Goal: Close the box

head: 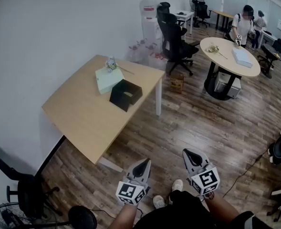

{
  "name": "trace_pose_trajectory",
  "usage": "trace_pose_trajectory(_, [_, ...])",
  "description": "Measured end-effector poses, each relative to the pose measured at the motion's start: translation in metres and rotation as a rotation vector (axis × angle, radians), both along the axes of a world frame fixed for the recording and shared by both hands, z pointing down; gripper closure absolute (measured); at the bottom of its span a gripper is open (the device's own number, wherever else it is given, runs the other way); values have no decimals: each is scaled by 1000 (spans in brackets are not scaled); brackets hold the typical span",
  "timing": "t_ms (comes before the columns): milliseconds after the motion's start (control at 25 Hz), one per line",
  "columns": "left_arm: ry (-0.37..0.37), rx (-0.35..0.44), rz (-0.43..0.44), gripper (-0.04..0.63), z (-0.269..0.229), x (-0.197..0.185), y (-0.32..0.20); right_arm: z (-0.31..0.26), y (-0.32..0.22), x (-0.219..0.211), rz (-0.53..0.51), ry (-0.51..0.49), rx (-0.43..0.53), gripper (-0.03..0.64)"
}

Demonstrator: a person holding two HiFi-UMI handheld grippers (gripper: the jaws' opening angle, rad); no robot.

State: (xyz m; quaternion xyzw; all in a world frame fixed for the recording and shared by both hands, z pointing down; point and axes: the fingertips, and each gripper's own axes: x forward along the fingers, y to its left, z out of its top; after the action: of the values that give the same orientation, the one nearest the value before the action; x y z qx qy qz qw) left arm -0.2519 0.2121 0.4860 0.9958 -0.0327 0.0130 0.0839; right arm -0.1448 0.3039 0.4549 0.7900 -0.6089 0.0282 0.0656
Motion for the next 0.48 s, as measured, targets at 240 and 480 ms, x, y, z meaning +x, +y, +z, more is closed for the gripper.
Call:
trace_pose_trajectory(240, [-9,6,8,580,1,-4,5,1,7,-6,15,-11,9,606])
trace_pose_trajectory(480, [-26,0,18,580,7,-4,8,3,14,1,22,-45,60,604])
